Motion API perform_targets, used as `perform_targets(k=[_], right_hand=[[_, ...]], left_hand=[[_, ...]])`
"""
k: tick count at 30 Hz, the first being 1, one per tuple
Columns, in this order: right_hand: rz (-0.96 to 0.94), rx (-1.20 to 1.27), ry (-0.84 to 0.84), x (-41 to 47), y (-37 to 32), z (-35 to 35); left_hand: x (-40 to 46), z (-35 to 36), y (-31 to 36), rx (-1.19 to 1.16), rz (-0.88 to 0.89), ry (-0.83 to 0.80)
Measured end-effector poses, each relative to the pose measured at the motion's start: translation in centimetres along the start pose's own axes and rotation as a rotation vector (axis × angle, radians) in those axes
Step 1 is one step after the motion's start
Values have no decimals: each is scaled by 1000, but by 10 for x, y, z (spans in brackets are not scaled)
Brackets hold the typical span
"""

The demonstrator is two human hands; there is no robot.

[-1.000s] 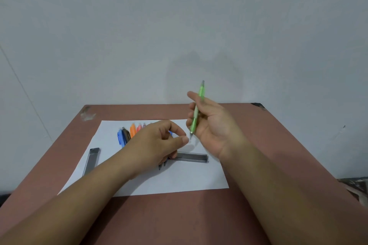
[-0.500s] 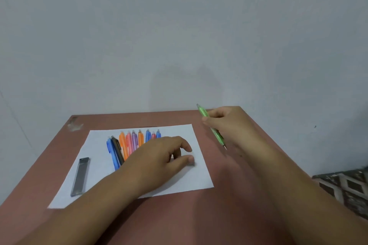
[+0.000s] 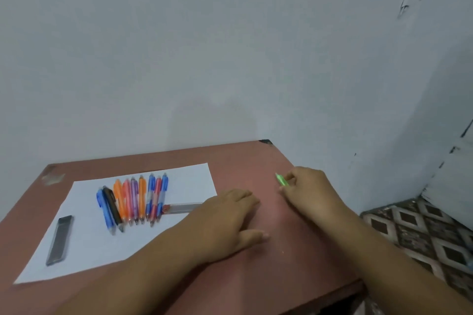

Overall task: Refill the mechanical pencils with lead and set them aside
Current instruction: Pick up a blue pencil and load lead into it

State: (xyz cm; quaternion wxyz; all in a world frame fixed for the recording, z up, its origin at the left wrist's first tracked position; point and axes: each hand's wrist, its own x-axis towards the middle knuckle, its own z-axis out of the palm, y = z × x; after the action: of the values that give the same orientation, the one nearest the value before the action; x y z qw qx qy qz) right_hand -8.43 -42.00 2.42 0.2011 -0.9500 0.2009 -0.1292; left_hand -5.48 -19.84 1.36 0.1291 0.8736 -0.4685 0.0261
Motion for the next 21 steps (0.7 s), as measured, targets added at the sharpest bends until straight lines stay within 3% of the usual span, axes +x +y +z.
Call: perform_targets(k=[11, 15, 21], right_hand=[[-72, -129, 6, -6, 18, 13], [-90, -115, 38, -6, 17, 11], [-380, -82, 4, -8, -23, 10]], left_hand=[[-13, -7, -5, -40, -95, -34], [-35, -18, -19, -53, -209, -26], [-85, -32, -69, 25, -384, 61]])
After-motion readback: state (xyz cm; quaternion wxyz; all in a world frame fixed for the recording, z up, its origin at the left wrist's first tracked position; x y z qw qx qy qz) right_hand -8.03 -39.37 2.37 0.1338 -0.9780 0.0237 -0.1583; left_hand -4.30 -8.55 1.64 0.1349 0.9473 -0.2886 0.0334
